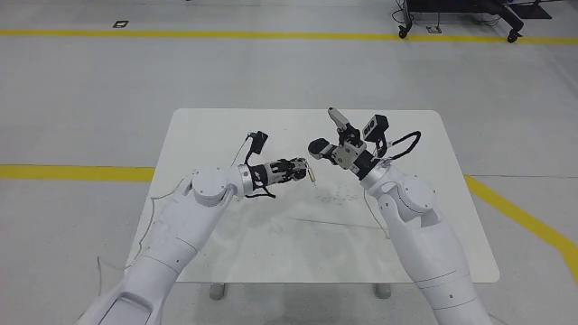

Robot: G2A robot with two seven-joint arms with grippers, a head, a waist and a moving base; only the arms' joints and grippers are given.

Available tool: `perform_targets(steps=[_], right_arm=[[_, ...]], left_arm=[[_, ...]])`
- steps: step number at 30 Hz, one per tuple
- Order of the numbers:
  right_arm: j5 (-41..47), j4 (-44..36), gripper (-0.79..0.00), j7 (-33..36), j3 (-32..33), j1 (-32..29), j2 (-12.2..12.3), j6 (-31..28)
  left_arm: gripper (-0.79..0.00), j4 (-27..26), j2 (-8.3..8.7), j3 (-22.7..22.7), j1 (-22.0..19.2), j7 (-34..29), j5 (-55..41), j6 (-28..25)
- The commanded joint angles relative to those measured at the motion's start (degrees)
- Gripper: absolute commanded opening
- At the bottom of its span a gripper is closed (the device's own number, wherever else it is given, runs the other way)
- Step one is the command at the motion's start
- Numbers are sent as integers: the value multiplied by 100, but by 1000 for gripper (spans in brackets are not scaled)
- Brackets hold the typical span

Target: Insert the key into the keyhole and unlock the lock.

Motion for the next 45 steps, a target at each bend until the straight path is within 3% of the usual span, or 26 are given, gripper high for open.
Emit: perform_targets(steps=[1, 8, 12, 13, 15, 16, 18, 23, 26, 29, 32, 40, 45], right_arm=[[0, 0, 0, 0, 0, 0, 0, 0], [0, 0, 0, 0, 0, 0, 0, 0], [0, 0, 0, 0, 0, 0, 0, 0], [0, 0, 0, 0, 0, 0, 0, 0], [0, 0, 0, 0, 0, 0, 0, 0], [0, 0, 0, 0, 0, 0, 0, 0], [0, 0, 0, 0, 0, 0, 0, 0], [0, 0, 0, 0, 0, 0, 0, 0], [0, 0, 0, 0, 0, 0, 0, 0], [0, 0, 0, 0, 0, 0, 0, 0], [0, 0, 0, 0, 0, 0, 0, 0], [-27, -11, 0, -33, -5, -12, 1, -19], [-1221, -156, 0, -70, 286, 123, 115, -423]], left_arm=[[-785, 150, -48, 233, -117, -57, 237, 168], [-785, 849, -262, 735, -493, 16, 472, 751], [-785, 1106, -341, 736, -637, 72, 243, 1044], [-610, 1134, -351, 713, -657, 128, 192, 1061], [-329, 1143, -375, 666, -676, 213, 46, 1095], [-105, 1141, -387, 659, -680, 240, 3, 1079], [0, 1175, -412, 682, -701, 306, 6, 1094], [0, 1360, -411, 704, -766, 280, 198, 1045], [0, 1302, -308, 373, -764, 363, 58, 864], [0, 819, -136, -220, -528, 587, -317, 557], [0, -81, 74, -804, -65, 809, -285, 301], [0, -2820, 603, -2504, 988, 1118, 1091, 472], [0, -4036, 814, -3133, 1323, 614, 2304, 739]])
